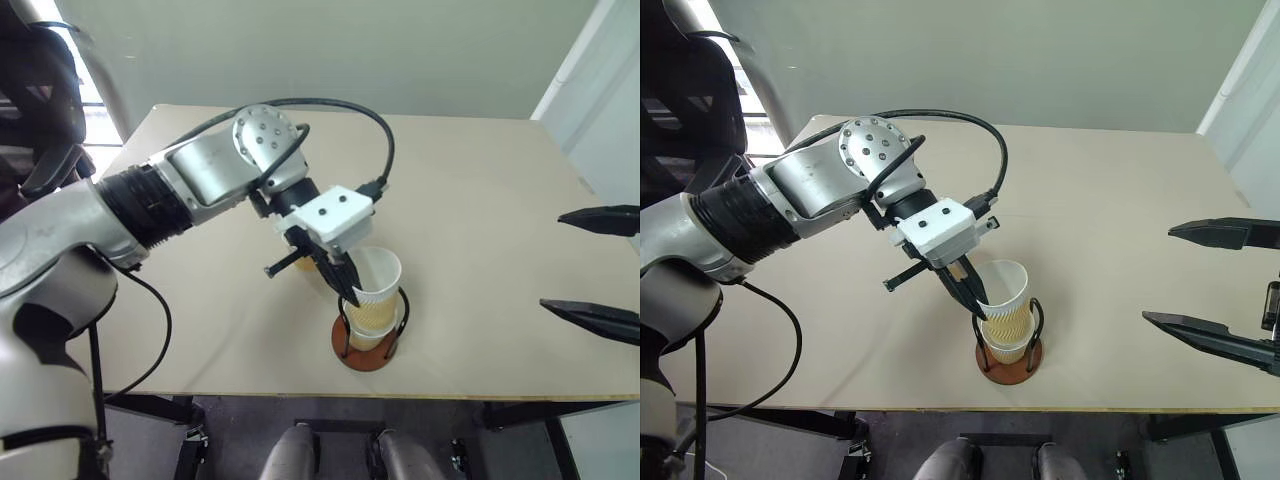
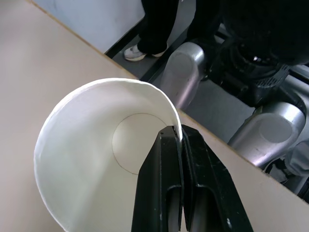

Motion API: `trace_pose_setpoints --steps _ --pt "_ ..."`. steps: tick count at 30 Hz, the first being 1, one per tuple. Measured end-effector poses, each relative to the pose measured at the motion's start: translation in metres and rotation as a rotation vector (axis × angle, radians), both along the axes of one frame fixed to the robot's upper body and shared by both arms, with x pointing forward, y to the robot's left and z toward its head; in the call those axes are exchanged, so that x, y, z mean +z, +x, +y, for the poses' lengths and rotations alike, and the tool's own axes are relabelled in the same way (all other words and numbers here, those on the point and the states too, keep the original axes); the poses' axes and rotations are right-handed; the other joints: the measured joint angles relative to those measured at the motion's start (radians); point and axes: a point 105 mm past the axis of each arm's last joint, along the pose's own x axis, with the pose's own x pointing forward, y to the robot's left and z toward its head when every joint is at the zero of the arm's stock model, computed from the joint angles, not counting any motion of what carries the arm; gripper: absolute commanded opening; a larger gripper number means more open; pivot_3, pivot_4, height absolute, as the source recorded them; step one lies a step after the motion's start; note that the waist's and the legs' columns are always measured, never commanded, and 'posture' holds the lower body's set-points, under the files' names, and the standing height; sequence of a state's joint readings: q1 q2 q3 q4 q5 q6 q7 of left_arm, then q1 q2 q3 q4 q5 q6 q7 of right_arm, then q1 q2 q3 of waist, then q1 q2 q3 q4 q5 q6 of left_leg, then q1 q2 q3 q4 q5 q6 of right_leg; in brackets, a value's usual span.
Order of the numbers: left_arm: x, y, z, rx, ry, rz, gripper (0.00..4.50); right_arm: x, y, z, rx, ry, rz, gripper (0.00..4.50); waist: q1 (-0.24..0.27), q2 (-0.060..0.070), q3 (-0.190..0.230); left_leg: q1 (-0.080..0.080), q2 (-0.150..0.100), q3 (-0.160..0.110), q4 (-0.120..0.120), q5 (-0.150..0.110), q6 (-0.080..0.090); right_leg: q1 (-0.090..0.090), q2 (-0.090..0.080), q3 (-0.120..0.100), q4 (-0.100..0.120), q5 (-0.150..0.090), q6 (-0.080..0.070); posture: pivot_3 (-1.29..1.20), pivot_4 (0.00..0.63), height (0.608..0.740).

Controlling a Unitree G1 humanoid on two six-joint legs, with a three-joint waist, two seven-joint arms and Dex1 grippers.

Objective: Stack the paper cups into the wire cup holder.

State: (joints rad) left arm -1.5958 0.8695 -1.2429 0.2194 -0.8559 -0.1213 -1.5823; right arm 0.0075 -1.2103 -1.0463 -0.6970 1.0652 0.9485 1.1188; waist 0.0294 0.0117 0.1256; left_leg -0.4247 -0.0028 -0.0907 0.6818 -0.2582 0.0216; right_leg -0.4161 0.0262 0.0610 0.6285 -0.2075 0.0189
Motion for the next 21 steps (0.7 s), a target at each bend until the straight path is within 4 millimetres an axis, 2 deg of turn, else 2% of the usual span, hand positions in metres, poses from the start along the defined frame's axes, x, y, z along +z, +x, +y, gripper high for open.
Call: trace_pose_setpoints --steps 13,17,21 --pt "-0.011 0.003 0.0 -0.043 0.032 -0.039 0.03 -0.002 0.001 0.002 -0.014 0.004 -0.009 4.5 0.0 0.0 0.0 -0.001 0.0 0.0 0.0 -0.001 0.001 0.0 0.0 0.0 0.0 0.0 0.001 0.0 0.15 0.74" --pt "-0.013 0.007 -0.003 -0.036 0.03 -0.047 0.93 -0.004 0.001 0.002 -0.02 0.007 -0.007 4.5 0.001 0.0 0.0 -0.001 0.0 0.0 0.0 -0.001 0.001 0.0 0.0 0.0 0.0 -0.001 0.001 0.0 0.15 0.74" --pt "-0.01 0.01 -0.011 -0.039 -0.016 -0.054 2.35 -0.004 0.001 0.002 -0.019 0.006 -0.009 4.5 0.001 0.0 0.0 -0.001 0.0 0.0 0.001 -0.001 0.001 0.0 0.0 0.0 0.0 0.0 0.002 0.0 0.15 0.74"
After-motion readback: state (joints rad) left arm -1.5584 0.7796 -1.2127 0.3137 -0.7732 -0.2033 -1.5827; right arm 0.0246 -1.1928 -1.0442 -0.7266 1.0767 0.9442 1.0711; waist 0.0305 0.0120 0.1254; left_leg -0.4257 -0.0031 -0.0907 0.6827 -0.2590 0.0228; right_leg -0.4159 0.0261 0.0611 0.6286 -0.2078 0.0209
